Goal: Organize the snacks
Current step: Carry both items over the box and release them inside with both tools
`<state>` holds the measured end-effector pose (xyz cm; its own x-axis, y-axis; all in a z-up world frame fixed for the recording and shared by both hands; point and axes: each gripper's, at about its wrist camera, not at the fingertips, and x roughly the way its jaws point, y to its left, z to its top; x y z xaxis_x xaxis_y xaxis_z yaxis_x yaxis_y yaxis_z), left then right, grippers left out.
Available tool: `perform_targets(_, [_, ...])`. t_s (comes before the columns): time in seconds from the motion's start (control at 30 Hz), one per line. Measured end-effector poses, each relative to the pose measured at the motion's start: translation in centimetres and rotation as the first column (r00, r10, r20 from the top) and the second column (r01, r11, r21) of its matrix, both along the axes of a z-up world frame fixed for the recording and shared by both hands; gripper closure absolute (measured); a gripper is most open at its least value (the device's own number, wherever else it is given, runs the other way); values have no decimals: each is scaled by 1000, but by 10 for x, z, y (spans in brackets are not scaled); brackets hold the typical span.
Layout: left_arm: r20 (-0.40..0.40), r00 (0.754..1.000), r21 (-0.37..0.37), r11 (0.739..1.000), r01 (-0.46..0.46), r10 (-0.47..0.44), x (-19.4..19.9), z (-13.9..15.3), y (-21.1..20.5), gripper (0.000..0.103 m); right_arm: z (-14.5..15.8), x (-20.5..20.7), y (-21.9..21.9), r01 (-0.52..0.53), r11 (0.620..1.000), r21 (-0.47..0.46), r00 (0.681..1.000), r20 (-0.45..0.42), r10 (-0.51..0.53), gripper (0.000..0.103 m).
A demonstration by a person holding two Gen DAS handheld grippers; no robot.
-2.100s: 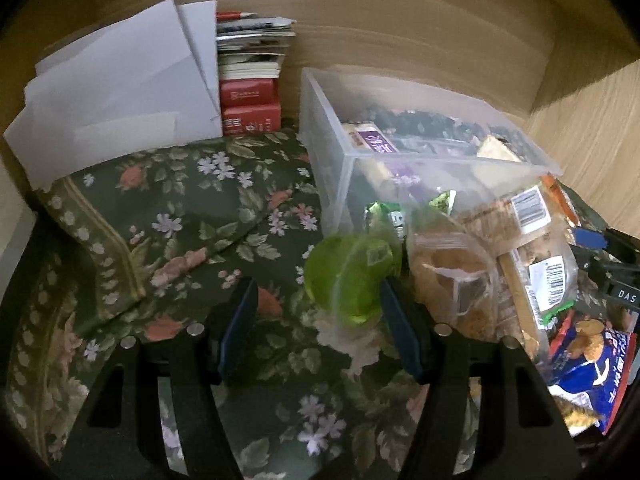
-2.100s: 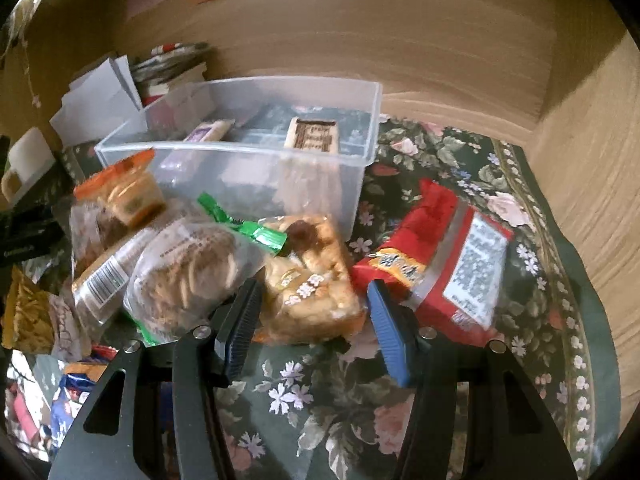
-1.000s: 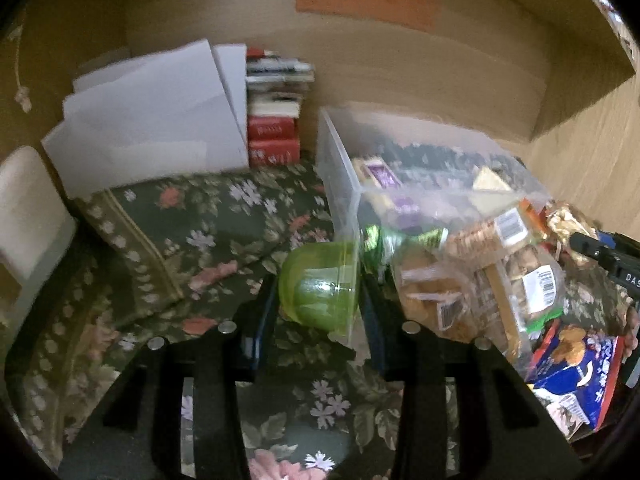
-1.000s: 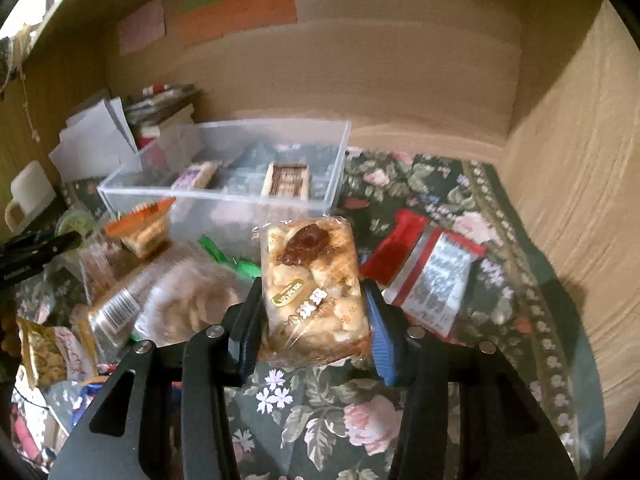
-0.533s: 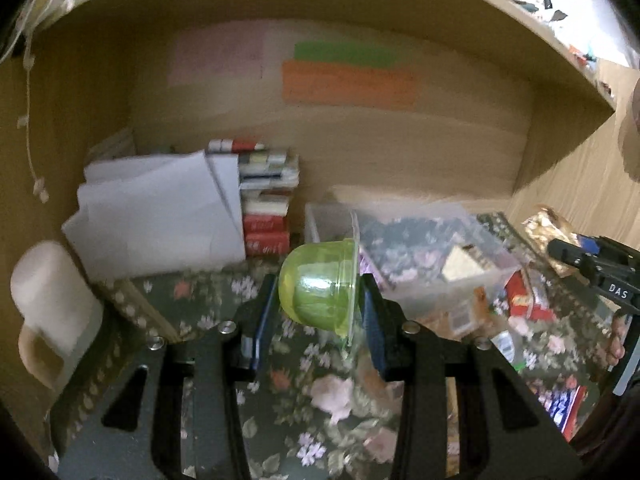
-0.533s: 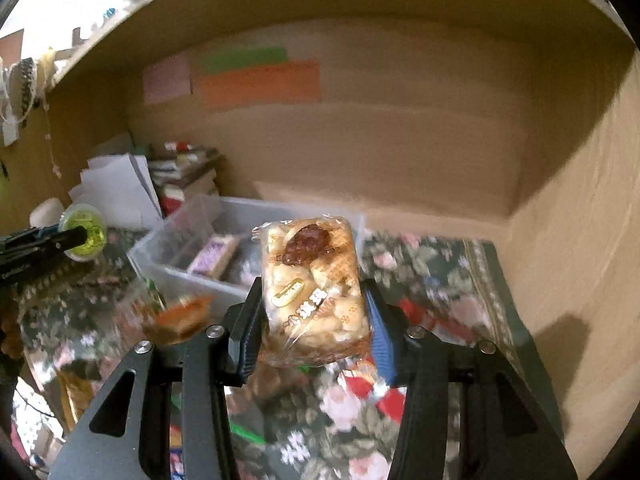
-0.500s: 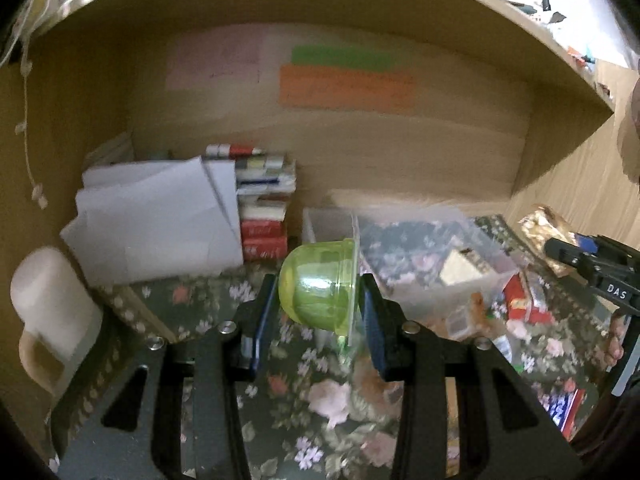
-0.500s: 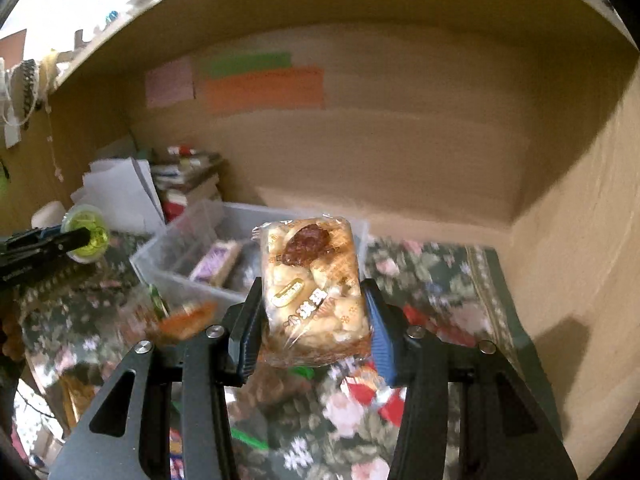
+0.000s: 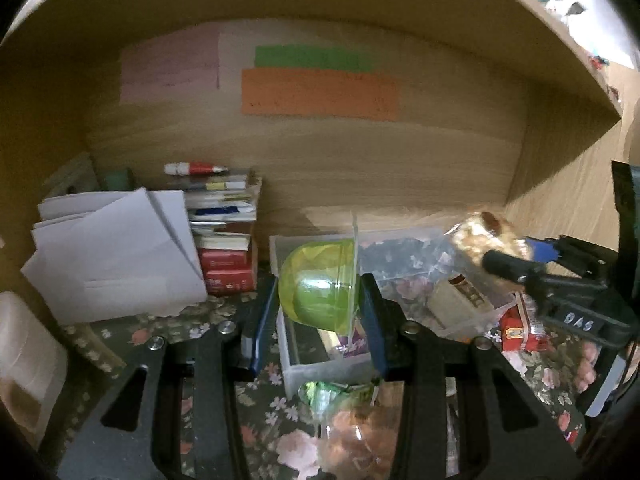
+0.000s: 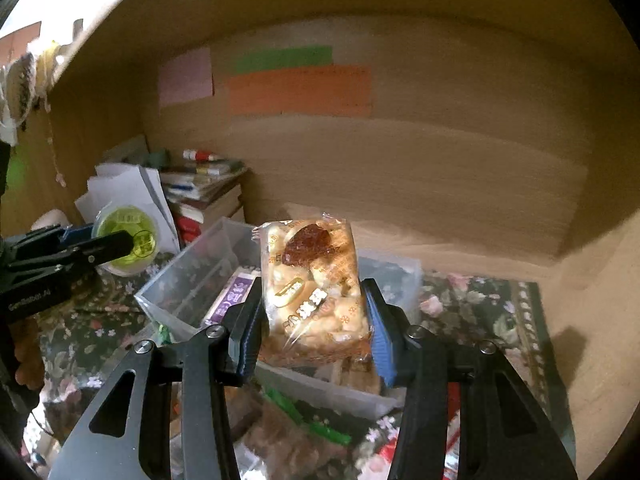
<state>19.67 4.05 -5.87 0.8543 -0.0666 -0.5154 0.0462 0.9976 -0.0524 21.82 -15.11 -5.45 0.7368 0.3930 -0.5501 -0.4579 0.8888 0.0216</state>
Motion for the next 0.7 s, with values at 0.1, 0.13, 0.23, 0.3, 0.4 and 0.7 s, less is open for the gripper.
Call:
perform_targets(0.1, [-31,999,3,1000,9,-9,14,-9,-3,63,-12,12,12,-19,999,-31,999,-38,18,60])
perform_targets(0.13, [-44,999,6,1000,11,-11,19,-12,-4,63,-16,16,16,-23,999,-38,998,-51,21,60])
perform_targets(0.23, [-71,997,7,1000,19,-18,30,-20,-5,63,-27,26,24,-37,998,-56,995,-93,31,60])
perform_targets(0.3, [-86,996,8,1000,20,-20,35,-25,-6,63,-33,33,26,-44,997,-65,992,-121,36,60])
perform_targets(0.4, [-105,994,11,1000,24,-23,43,-31,-6,63,-40,38,28,-47,996,-78,989,-142,36,60])
perform_targets(0.7, [-121,993,4,1000,15,-15,52,-35,-4,62,-43,43,32,-55,994,-97,987,-159,39,58])
